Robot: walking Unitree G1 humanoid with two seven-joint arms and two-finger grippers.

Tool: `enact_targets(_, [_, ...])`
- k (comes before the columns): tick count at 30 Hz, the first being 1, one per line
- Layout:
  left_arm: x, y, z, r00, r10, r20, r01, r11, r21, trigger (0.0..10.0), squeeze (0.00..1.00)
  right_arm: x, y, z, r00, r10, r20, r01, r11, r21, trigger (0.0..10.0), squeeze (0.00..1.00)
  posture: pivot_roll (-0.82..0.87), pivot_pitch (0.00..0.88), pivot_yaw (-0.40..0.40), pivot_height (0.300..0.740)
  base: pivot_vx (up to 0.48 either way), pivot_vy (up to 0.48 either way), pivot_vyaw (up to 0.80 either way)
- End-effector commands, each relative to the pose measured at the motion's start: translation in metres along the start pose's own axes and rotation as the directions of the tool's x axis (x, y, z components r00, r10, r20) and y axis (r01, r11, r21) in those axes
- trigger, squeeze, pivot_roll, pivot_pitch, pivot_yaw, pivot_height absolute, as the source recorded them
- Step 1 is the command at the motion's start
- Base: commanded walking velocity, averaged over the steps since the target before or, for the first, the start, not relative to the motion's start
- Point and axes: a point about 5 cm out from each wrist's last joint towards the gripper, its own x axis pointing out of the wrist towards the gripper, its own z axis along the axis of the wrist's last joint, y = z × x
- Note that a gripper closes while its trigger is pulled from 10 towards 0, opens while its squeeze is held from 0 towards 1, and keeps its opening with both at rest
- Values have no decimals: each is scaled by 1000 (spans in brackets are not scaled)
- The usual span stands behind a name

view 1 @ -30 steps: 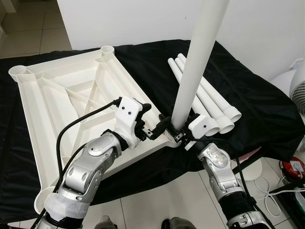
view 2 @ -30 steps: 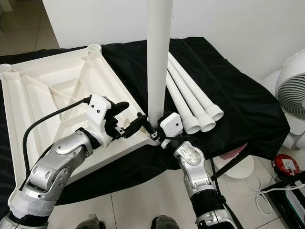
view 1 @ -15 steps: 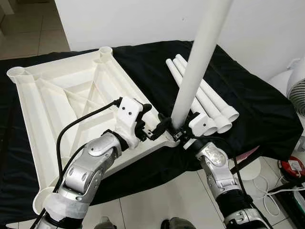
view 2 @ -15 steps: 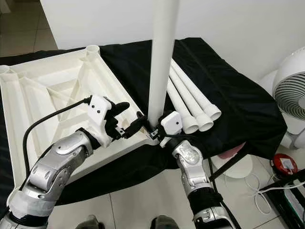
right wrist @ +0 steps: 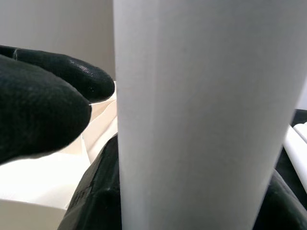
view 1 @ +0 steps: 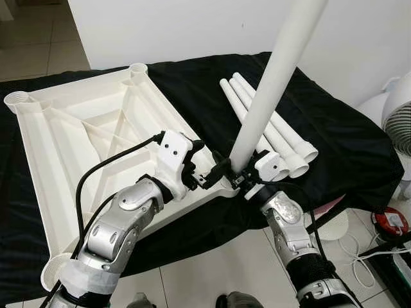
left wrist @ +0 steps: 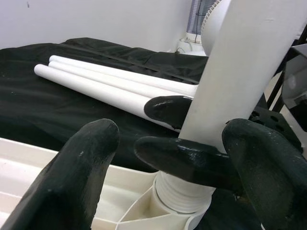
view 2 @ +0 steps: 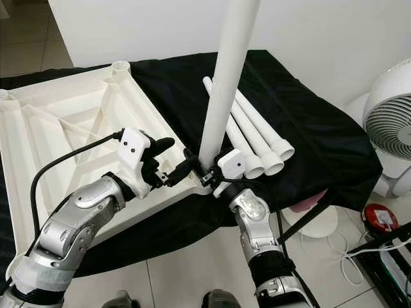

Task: Building children table

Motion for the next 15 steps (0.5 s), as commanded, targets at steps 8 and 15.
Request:
enact_targets(8, [2,-7,4,998,-59,8,59,998,10,10000,0,-11,7,-44,955,-17,-295,49,994,102,10000,0,20,41,-25,740,0,0,0])
enact_targets(15, [2,-6,4,998,-59,9,59,998,13,10000,0,-10,1,-46,942,-49,-332,84,992,92,10000,0,21,37,-27,740,0,0,0])
